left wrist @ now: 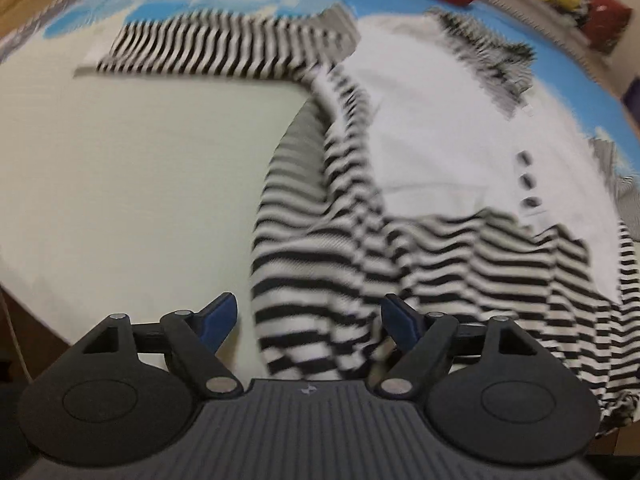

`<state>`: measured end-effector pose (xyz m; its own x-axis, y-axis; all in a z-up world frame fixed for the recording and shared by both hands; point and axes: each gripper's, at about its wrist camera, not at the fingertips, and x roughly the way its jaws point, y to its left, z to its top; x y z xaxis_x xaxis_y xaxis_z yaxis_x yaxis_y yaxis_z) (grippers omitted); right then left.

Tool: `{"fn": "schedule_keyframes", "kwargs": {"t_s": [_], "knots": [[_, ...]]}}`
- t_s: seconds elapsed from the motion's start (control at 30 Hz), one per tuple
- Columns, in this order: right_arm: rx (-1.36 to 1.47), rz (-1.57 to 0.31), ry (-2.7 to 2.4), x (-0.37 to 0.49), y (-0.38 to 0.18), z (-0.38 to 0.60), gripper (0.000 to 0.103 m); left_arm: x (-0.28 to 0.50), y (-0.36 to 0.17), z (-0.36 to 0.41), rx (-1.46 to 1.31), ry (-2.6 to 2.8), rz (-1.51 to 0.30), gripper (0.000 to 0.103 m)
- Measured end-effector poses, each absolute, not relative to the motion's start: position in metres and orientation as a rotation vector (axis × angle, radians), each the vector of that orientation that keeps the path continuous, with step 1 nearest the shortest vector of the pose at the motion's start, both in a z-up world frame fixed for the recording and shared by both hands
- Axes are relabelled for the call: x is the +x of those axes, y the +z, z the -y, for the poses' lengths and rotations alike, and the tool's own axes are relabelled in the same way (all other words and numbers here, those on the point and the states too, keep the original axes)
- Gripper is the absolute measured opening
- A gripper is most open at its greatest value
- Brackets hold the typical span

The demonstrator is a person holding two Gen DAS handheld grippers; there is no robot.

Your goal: Fold small clothes

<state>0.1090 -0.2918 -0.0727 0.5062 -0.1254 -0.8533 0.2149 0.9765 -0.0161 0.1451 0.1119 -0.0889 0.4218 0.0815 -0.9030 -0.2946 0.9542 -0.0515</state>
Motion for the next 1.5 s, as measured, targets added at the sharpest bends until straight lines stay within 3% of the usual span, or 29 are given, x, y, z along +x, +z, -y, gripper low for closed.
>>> {"fn": "schedule_keyframes", "kwargs": {"t_s": [0.17,0.23,0.3,0.33,0.37,0.4,0.47,0.67,0.77,0.9,0.93,1.03,1.17,1.27,1.3,1.4,1.5], "knots": [[0.126,-1.076,-0.257,0.109,-0.089,0.306,0.067,0.139,-0.106,-0.12,-0.273,0.242,-1.162,0.08],[0.158,-1.099,-0.277,0.109,-0.096,0.309,0.05,0.136,-0.105,-0.116,-0.236,0.213,-1.153,0.068],[0.196,-1.11,-0.262,0.108,-0.099,0.31,0.036,0.135,-0.105,-0.112,-0.235,0.159,-1.147,0.036],[0.207,-1.107,-0.25,0.107,-0.098,0.309,0.025,0.133,-0.103,-0.11,-0.234,0.132,-1.142,0.025],[0.208,-1.099,-0.239,0.106,-0.095,0.308,0.02,0.132,-0.102,-0.107,-0.237,0.104,-1.136,0.012],[0.202,-1.091,-0.24,0.105,-0.092,0.307,0.011,0.132,-0.099,-0.104,-0.236,0.092,-1.124,0.011],[0.194,-1.066,-0.259,0.1,-0.085,0.307,0.007,0.127,-0.09,-0.1,-0.241,0.072,-1.097,0.01],[0.137,-1.102,-0.309,0.101,-0.089,0.307,0.006,0.12,-0.097,-0.099,-0.221,0.054,-1.197,0.011],[0.099,-1.062,-0.318,0.102,-0.082,0.299,0.012,0.121,-0.091,-0.098,-0.2,0.079,-1.179,0.025],[0.108,-0.907,-0.316,0.095,-0.055,0.295,0.047,0.116,-0.061,-0.087,-0.12,0.067,-1.002,0.035],[0.112,-0.873,-0.298,0.093,-0.049,0.294,0.051,0.114,-0.055,-0.083,-0.114,0.043,-0.966,0.035],[0.094,-0.898,-0.228,0.096,-0.055,0.287,0.054,0.115,-0.057,-0.071,-0.108,-0.024,-0.952,0.035],[0.084,-1.124,-0.219,0.108,-0.09,0.284,0.055,0.128,-0.091,-0.06,-0.027,-0.017,-1.151,0.036],[0.1,-1.08,-0.215,0.107,-0.081,0.284,0.057,0.131,-0.089,-0.062,-0.052,0.015,-1.142,0.037],[0.096,-1.046,-0.209,0.105,-0.075,0.283,0.062,0.131,-0.083,-0.061,-0.059,0.012,-1.11,0.039],[0.098,-0.923,-0.197,0.097,-0.055,0.28,0.099,0.125,-0.066,-0.061,-0.049,0.016,-1.011,0.054],[0.059,-0.764,-0.191,0.093,-0.036,0.276,0.102,0.121,-0.049,-0.064,-0.044,0.032,-0.921,0.058]]}}
